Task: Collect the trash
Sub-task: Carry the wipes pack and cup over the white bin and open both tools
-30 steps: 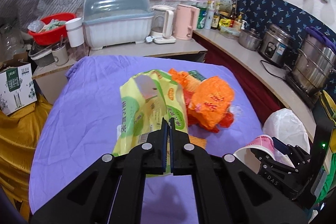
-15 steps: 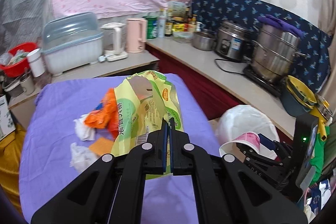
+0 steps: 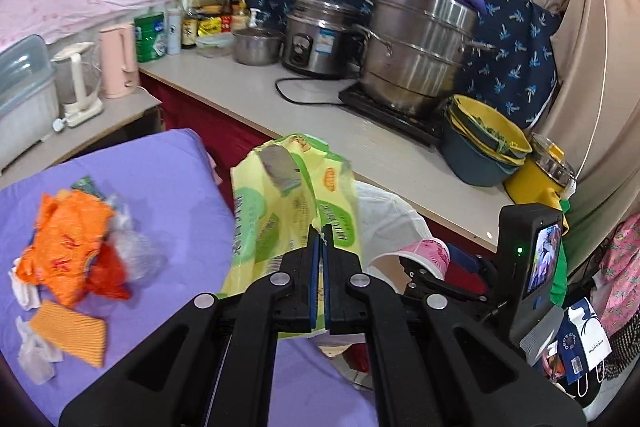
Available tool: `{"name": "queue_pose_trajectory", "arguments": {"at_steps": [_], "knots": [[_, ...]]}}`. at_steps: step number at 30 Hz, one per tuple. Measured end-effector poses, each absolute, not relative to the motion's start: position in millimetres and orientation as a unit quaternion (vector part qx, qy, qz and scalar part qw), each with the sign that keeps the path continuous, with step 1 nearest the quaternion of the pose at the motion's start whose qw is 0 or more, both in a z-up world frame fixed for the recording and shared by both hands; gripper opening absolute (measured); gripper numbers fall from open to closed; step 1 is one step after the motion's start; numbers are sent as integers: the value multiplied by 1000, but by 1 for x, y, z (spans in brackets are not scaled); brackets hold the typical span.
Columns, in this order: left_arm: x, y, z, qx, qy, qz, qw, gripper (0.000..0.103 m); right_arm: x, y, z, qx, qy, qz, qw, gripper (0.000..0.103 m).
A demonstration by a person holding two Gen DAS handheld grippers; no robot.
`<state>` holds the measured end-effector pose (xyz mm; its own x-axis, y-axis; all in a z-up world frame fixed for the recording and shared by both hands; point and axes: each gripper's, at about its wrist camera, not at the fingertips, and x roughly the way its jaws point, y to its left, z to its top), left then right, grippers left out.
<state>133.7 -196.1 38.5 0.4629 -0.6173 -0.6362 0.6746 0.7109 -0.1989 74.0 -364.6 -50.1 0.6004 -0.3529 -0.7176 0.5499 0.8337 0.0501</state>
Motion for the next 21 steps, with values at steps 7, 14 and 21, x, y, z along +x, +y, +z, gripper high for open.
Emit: {"name": "queue_pose_trajectory", "arguments": {"at_steps": [7,14,21], "knots": [[148,-233,-2,48,395,-382,834,3,83,-380,-73,142,387,-267,871,61],[165,-226,-23,36,414,-341,843,48,94,-379,-90,141,406,-268,862,74],[172,-208,-13,13,408,-328,852,56,93,-372,-85,136,401,-266,866,79]]}}
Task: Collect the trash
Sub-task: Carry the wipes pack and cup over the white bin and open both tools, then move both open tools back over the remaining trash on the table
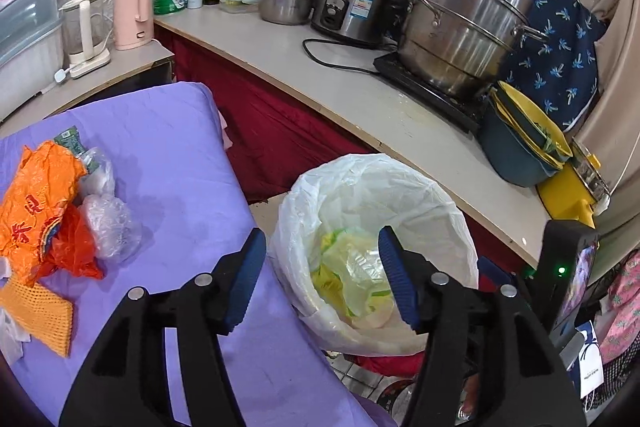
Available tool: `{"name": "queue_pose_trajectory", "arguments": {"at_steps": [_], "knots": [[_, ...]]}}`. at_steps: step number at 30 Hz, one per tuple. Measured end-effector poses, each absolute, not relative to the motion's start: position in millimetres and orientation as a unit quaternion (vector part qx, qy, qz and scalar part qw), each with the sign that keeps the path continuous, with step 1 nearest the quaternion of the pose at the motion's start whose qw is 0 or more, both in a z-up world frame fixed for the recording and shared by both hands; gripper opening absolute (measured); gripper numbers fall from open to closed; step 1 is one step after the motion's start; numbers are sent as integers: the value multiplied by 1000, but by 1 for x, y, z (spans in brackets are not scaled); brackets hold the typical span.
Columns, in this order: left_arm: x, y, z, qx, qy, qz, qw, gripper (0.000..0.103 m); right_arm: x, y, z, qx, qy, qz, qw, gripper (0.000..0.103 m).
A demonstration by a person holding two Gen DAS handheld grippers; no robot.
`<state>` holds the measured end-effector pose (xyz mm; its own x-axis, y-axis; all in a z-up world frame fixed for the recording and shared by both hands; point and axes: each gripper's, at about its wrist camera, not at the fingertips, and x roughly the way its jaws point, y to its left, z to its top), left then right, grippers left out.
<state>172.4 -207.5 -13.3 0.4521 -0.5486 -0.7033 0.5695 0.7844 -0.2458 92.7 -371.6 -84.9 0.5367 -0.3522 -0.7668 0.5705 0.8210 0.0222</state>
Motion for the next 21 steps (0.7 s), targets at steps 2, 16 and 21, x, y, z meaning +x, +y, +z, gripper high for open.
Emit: {"name": "queue_pose_trajectory", "arguments": {"at_steps": [2,16,21], "knots": [[172,-202,-11,11,404,-324,855,58,90,-368,-80,139,395,-264,869,81],[173,-116,-9,-14,392,-237,889,67,95,-311,-45,127,365,-218,896,83],[175,-74,-11,-23,392,-198,898,67,106,-277,-34,117,359,-189,907,83]]}}
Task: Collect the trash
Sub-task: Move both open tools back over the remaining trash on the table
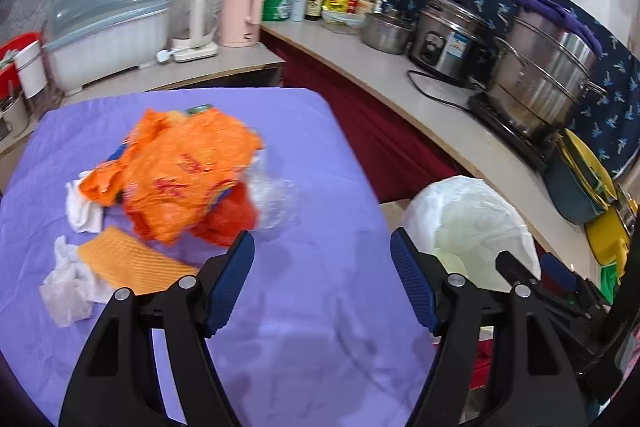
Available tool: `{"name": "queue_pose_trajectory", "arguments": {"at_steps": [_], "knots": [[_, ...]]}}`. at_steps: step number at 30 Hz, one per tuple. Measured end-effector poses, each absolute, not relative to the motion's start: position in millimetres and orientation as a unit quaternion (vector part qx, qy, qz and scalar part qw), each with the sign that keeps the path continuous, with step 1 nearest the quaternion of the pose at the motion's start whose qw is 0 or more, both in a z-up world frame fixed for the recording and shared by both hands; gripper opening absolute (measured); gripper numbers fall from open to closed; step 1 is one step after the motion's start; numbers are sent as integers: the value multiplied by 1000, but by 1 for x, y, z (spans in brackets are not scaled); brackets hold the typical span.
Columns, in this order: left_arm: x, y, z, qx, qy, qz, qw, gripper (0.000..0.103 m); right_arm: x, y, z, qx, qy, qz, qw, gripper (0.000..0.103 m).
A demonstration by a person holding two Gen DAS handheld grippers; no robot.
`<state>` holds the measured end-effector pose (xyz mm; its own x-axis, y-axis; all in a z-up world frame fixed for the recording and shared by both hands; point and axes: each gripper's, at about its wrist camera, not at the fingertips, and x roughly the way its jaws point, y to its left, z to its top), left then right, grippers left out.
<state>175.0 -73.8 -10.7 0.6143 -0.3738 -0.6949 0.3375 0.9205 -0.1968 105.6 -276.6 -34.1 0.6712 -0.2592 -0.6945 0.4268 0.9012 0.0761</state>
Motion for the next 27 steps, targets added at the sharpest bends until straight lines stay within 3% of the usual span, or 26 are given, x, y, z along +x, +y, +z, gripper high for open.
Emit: {"name": "queue_pose_trajectory", "arguments": {"at_steps": [15,19,27], "knots": [[178,52,-26,-64,401,-90,909,72,140,-170,-22,74,366,-99,923,83],[177,82,-33,-72,402,-61,911,79,148,-147,-21,68,368,-78,924,83],[179,130,-55,-89,420,-22,903,79,170,-104,-25,64,379,-38,922,83]]}}
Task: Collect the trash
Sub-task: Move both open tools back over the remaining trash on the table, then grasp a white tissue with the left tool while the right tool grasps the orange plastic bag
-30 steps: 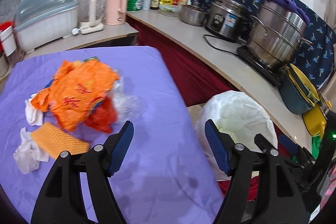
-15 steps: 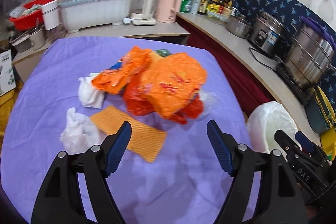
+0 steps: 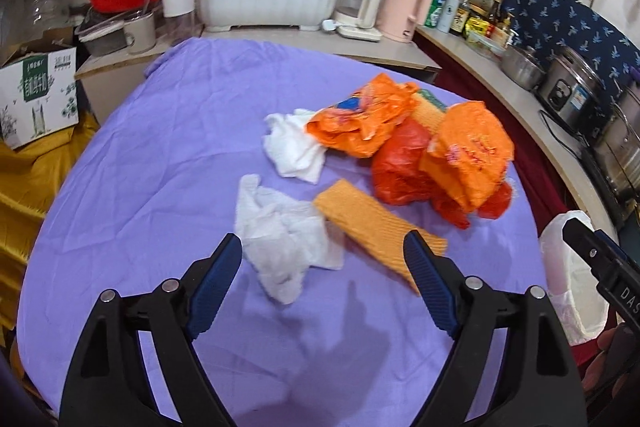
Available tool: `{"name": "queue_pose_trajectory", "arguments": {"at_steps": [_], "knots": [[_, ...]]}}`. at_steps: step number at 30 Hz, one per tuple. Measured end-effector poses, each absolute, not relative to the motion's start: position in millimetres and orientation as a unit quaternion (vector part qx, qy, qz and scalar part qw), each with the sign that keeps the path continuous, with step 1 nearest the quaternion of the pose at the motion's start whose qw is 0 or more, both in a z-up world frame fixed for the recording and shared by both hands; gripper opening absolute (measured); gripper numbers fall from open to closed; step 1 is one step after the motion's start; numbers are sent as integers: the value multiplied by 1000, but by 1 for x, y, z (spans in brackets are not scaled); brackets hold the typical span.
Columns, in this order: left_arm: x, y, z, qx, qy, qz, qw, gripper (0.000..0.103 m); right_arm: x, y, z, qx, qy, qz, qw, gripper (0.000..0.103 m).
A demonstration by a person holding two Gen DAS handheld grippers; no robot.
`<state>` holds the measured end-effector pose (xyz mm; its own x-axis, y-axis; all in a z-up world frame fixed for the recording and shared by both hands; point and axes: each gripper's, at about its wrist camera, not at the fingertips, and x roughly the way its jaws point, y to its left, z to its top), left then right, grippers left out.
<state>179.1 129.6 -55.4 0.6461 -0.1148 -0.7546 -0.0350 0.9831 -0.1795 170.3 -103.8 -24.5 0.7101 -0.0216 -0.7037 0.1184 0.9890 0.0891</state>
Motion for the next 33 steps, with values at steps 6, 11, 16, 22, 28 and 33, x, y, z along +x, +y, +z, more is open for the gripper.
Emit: {"name": "queue_pose_trajectory", "arguments": {"at_steps": [6,11,16,22,28,33], "knots": [[184,151,-69,-100,435,-8,895,79,189,-74,-37,67,398,-8,915,82],[191,165,-81,-116,449,0,886,79,202,-56,-47,80,407,11,910,81],[198,175,-90,-134,461,0,877,80,216,-50,-57,94,413,15,906,80],[211,176,-102,-145,476,-11,868,79,231,-54,-63,135,418,21,898,80],[222,169,-109,-145,485,-31,862,67,243,-58,-63,162,416,24,894,80],[229,161,-114,-135,495,-48,857,39,251,-62,-67,179,422,25,889,60]]}}
